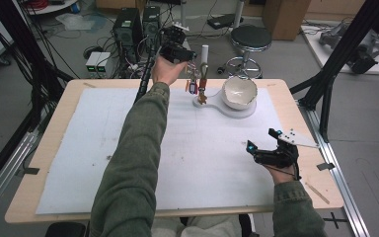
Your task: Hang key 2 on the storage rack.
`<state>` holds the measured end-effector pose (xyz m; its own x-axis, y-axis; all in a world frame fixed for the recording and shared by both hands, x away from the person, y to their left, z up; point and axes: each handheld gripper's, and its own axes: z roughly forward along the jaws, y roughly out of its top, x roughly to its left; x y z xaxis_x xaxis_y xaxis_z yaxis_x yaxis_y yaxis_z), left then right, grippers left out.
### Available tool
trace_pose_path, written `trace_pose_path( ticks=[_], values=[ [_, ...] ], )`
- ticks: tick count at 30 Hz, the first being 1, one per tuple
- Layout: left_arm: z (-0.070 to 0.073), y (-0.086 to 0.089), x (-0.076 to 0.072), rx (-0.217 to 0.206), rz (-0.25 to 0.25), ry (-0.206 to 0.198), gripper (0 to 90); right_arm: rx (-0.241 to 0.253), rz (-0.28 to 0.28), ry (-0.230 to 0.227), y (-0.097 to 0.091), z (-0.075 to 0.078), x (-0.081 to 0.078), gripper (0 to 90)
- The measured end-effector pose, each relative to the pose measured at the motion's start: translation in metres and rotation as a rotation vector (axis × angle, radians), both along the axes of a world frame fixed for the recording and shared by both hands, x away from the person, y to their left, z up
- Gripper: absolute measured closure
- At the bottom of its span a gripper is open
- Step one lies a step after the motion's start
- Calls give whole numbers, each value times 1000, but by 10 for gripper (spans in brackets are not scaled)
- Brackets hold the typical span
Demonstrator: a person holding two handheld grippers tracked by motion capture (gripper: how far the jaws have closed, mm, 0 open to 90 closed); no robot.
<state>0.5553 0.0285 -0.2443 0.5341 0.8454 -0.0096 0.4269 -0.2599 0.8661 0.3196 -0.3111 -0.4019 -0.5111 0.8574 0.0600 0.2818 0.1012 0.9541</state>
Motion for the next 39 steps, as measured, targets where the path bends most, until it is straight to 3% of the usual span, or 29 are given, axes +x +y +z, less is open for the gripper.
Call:
trace_pose_path(
  ticks=[10, 25, 31, 32, 36, 39],
  values=[
    [-15, -1, 4, 16, 2, 34, 619, -2, 1, -1, 0, 0, 0, 7],
    [-24, -9, 4, 31, -17, 68, 618, -1, 1, 1, -1, 0, -1, 7],
    [-32, 0, 5, 26, 27, 92, 610, -3, -1, 3, -1, 0, -1, 7],
    [-33, 3, 6, 23, 35, 93, 601, -3, -2, 2, -1, 0, -1, 7],
    [-32, 18, 4, -52, 39, 82, 424, 0, -7, 0, -1, 0, -1, 7],
    [-30, 25, 0, -52, 59, 70, 354, 1, -8, 0, -1, 0, -1, 7]
  ],
)
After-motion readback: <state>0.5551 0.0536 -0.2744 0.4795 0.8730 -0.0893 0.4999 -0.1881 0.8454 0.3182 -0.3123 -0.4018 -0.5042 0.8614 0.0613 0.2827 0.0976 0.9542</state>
